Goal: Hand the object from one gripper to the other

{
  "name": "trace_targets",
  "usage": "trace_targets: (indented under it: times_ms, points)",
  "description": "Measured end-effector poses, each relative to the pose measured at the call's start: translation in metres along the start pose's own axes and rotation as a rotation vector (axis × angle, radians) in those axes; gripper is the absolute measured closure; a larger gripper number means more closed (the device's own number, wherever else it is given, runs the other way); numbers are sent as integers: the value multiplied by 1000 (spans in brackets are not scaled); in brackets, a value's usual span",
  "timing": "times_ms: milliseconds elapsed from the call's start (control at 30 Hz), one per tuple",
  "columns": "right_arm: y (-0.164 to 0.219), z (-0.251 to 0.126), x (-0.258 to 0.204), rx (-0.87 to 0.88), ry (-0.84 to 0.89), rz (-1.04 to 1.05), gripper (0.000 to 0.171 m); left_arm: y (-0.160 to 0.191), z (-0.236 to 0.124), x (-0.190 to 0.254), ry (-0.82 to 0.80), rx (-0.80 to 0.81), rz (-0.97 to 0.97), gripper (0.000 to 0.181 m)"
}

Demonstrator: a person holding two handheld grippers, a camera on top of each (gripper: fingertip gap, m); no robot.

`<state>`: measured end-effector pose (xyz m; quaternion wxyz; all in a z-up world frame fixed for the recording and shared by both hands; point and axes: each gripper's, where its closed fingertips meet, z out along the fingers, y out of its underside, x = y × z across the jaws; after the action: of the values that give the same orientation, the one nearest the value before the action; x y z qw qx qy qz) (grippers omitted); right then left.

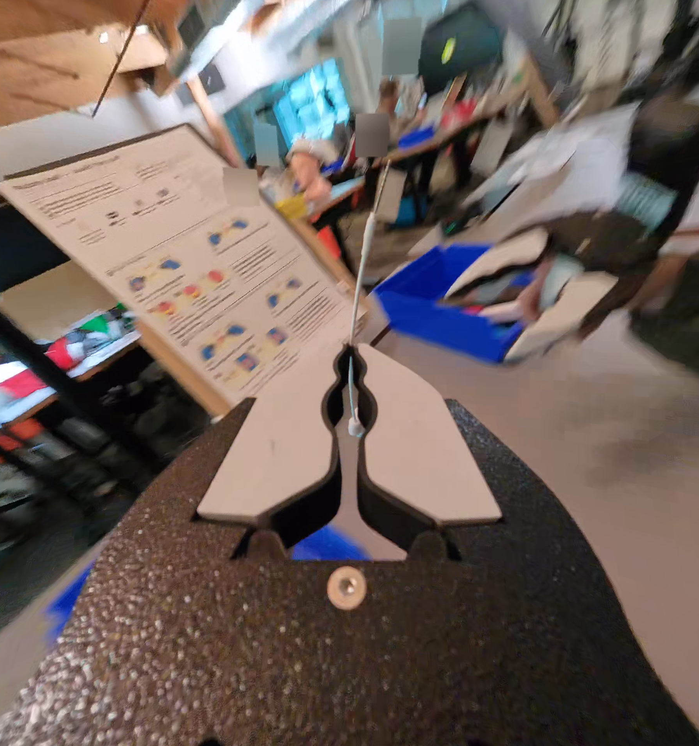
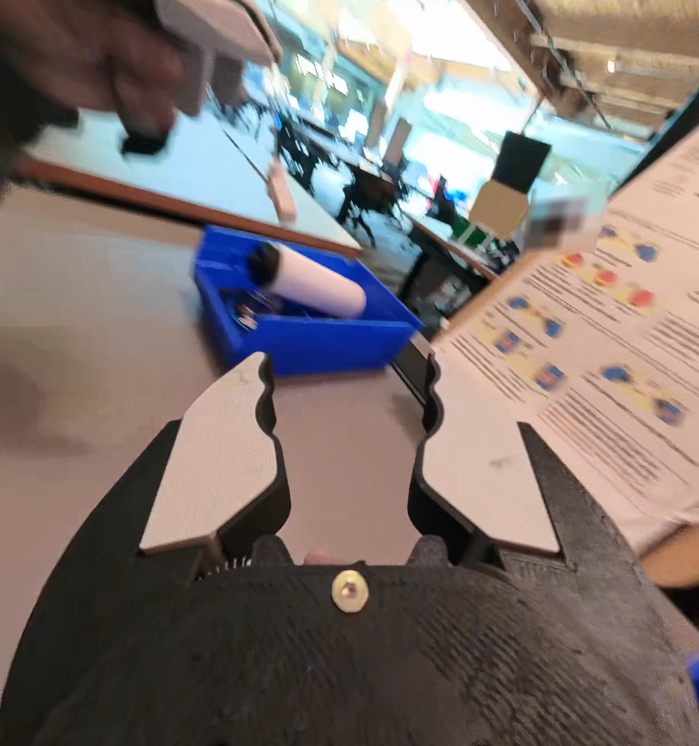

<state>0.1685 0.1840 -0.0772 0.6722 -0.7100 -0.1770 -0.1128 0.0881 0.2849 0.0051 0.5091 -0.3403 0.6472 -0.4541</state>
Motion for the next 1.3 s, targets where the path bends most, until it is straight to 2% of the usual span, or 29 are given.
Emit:
trace_targets:
  times_ms: [100,200,333,400,500,533,567,733,800,1000,1133,1200,1300]
  points:
    - [-10,-2,-52,124,-55,100,97,-10,-3,55,132,185,-200,180]
    - [-17,-21,-85,211,-78,279,98,-2,-3,93,166,239,-335,180]
    - [-28,-47,-111,237,6,279,105,-1,-4,145,226,219,-320,181]
    - [-41,-54,-126,245,-28,298,103,-10,-8,166,259,225,-280,180]
    - [-45,-67,-137,214,-13,300,115,-22,-16,191,317,250,-253,180]
    - [-45,-72,-141,211,-10,276,125,-25,-19,198,344,262,-254,181]
    - [-44,-77,-145,209,-14,255,132,-26,-20,203,360,275,-262,180]
    - [-31,-78,-150,171,-87,258,137,-26,-13,214,462,334,-309,180]
    - [-27,-76,-147,169,-113,260,157,-23,-6,210,485,330,-333,180]
    - [-12,-80,-138,122,-103,289,158,-9,15,201,492,326,-383,180]
    - [-13,-96,-116,207,-53,592,158,5,30,196,428,300,-379,173]
    - [-13,-109,-98,277,-1,771,158,14,38,204,421,249,-297,153]
    - [-13,-126,-84,363,11,961,159,20,49,221,392,198,-94,143]
